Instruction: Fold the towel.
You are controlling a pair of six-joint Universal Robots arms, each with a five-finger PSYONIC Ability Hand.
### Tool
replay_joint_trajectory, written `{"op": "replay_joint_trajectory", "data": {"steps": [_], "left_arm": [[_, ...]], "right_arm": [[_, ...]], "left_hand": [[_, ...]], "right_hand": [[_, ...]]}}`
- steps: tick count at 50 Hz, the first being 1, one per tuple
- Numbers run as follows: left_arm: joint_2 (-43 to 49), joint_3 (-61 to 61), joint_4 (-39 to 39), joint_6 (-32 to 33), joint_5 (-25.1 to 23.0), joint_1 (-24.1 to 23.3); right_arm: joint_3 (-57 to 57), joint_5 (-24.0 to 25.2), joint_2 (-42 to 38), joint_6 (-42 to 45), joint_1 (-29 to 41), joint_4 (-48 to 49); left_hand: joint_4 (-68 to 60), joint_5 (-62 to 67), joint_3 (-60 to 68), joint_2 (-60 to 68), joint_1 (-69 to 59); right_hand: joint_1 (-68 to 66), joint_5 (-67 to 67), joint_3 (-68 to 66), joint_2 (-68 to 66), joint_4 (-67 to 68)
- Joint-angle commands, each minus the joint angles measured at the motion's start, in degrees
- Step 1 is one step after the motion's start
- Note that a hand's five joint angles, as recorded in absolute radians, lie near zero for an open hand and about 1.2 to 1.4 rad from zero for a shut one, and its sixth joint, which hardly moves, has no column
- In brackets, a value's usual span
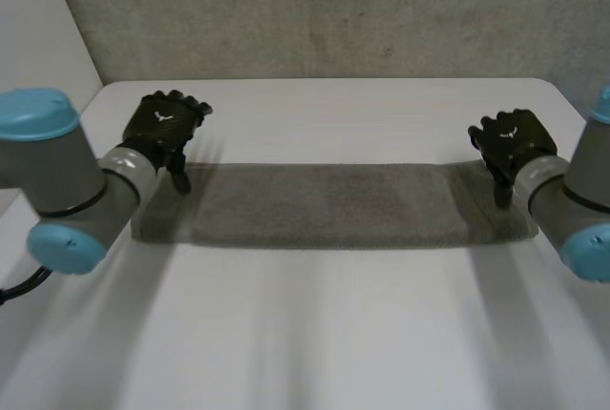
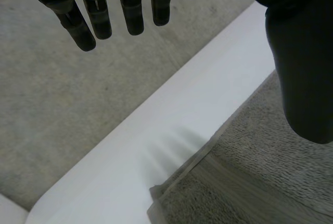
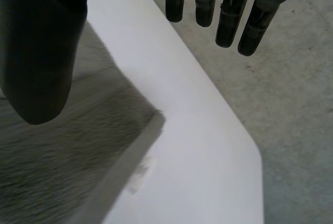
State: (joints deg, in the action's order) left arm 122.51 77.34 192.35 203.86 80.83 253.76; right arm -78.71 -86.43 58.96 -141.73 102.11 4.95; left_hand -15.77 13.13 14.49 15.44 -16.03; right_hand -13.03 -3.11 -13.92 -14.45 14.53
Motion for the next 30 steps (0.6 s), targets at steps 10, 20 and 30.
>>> {"op": "replay_joint_trajectory", "data": {"steps": [10, 20, 30], "left_arm": [[-14.67, 27.32, 18.83, -13.74, -0.23, 0.95], [-14.67, 30.59, 24.83, -14.10, -0.15, 1.04], [-14.67, 30.94, 24.83, -14.01, -0.15, 0.86]], "right_arm": [[-14.19, 10.65, 4.51, -1.97, -6.40, 0.05], [-11.29, 13.12, -2.70, -2.14, -9.30, 2.96], [-8.65, 12.33, -5.87, -1.97, -12.02, 2.78]], "left_hand": [[4.88, -12.24, -3.61, -4.55, 5.14], [4.88, -12.24, -3.61, -4.55, 5.14], [5.21, -12.58, -3.94, -4.88, 5.47]], "right_hand": [[-10.49, -10.41, -9.61, -9.07, 8.99], [-37.03, -36.95, -36.14, -35.61, 35.52], [-66.97, -66.89, -66.08, -65.55, 65.47]]}}
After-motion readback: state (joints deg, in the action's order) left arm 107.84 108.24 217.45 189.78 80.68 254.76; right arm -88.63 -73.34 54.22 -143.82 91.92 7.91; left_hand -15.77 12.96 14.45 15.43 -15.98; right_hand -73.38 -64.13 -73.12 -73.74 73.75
